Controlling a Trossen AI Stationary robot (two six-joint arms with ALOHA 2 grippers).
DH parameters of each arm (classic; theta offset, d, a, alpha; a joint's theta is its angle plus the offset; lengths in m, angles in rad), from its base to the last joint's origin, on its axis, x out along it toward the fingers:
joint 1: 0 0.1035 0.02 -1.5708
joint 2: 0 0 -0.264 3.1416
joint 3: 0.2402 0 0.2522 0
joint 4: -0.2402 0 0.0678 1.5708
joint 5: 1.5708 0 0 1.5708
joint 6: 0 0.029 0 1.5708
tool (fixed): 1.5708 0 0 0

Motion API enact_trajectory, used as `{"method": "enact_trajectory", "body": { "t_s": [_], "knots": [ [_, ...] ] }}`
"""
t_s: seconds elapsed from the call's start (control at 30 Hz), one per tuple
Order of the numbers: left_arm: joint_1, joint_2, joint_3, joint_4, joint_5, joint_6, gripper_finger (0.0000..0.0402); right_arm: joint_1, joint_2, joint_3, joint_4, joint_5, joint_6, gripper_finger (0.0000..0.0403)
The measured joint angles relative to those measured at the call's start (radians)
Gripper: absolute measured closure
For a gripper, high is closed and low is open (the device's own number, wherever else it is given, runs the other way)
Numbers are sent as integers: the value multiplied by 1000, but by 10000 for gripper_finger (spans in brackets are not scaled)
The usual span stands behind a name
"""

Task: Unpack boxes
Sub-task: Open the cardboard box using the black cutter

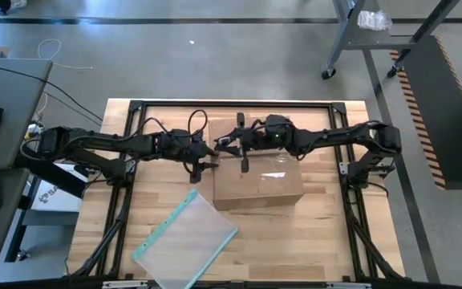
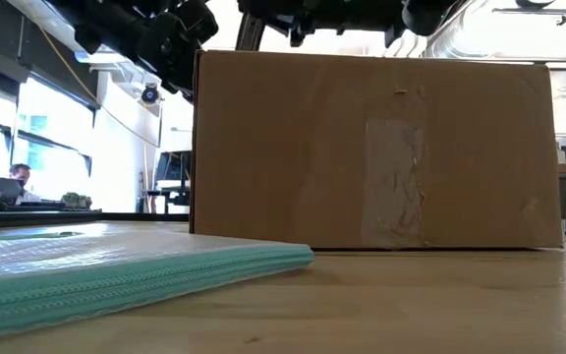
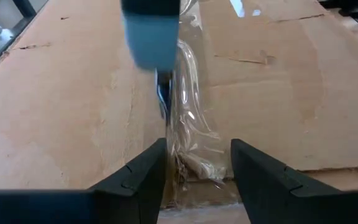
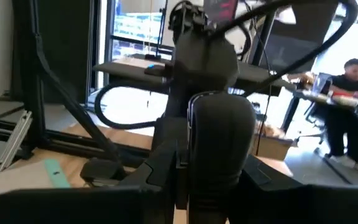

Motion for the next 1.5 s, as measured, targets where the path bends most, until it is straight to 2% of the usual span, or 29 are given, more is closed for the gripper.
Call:
{"method": "enact_trajectory", "body": {
  "t_s": [0.3,0.57,0.83,1.13,1.5],
  "knots": [
    [-1,2,-1,-11,-2,-15,243,-6,0,-69,30,-3,28,331],
    [-1,2,-2,-13,6,-15,243,-5,-5,-72,33,13,-28,331],
    [-1,3,-3,-14,27,-23,243,-4,-14,-71,-57,13,-100,331],
    [-1,2,-1,-46,31,-23,243,-4,-121,-71,-335,77,-150,331],
    [-1,2,-1,-48,32,-22,243,-5,-281,-74,-662,157,-122,331]
  ]
}}
